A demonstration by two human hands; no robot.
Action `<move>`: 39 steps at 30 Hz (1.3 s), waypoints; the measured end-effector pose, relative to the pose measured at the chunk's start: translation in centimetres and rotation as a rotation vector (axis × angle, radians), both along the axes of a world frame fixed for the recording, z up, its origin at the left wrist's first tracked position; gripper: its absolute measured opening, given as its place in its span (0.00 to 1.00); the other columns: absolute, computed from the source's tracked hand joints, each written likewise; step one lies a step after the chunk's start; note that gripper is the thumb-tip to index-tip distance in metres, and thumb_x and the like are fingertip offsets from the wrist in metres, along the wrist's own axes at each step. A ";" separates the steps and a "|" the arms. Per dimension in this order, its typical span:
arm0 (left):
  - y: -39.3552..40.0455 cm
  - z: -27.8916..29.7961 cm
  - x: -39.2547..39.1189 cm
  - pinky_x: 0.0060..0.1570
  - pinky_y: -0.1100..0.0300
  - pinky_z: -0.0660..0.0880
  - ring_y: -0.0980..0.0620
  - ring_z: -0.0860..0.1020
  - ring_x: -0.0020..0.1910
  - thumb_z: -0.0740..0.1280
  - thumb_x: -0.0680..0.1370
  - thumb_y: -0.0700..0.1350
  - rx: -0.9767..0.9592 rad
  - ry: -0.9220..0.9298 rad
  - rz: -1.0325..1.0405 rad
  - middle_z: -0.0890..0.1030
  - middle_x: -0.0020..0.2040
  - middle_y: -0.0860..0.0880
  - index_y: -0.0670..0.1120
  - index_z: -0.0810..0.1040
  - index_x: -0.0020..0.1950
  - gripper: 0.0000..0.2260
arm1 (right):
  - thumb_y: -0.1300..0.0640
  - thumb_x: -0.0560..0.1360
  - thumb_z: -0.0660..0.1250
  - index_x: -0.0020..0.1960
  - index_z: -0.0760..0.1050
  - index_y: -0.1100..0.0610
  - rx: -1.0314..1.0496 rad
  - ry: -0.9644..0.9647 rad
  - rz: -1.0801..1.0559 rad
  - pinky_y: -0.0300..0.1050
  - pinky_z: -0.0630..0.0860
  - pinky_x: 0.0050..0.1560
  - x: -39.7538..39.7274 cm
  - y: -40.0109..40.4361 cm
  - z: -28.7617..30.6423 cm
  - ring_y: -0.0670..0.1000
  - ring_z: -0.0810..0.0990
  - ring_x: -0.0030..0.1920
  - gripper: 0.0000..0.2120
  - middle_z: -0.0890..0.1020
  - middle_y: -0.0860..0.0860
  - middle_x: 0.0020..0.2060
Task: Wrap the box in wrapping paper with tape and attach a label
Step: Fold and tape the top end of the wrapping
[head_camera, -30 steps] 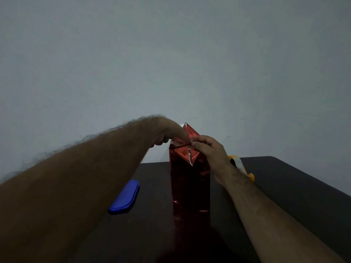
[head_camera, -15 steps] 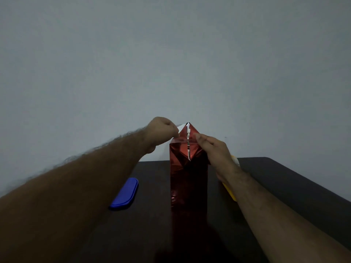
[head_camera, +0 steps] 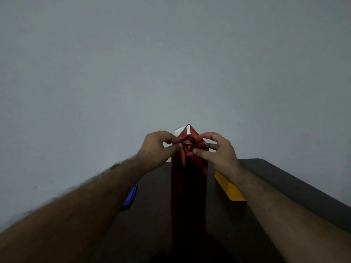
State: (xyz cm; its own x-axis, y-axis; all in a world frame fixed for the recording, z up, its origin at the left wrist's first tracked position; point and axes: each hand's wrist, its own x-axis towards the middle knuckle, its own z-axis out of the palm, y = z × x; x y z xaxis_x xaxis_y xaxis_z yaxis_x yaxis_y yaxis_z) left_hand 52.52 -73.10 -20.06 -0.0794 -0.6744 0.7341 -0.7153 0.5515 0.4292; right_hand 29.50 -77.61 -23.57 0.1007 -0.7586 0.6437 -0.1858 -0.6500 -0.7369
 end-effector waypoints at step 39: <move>1.0 1.5 -0.3 0.60 0.53 0.82 0.43 0.85 0.56 0.73 0.77 0.32 0.308 0.233 -0.336 0.87 0.53 0.39 0.38 0.86 0.58 0.10 | 0.40 0.62 0.84 0.79 0.61 0.43 0.154 -0.223 0.169 0.47 0.81 0.62 2.4 2.5 -3.6 0.48 0.80 0.66 0.51 0.79 0.47 0.68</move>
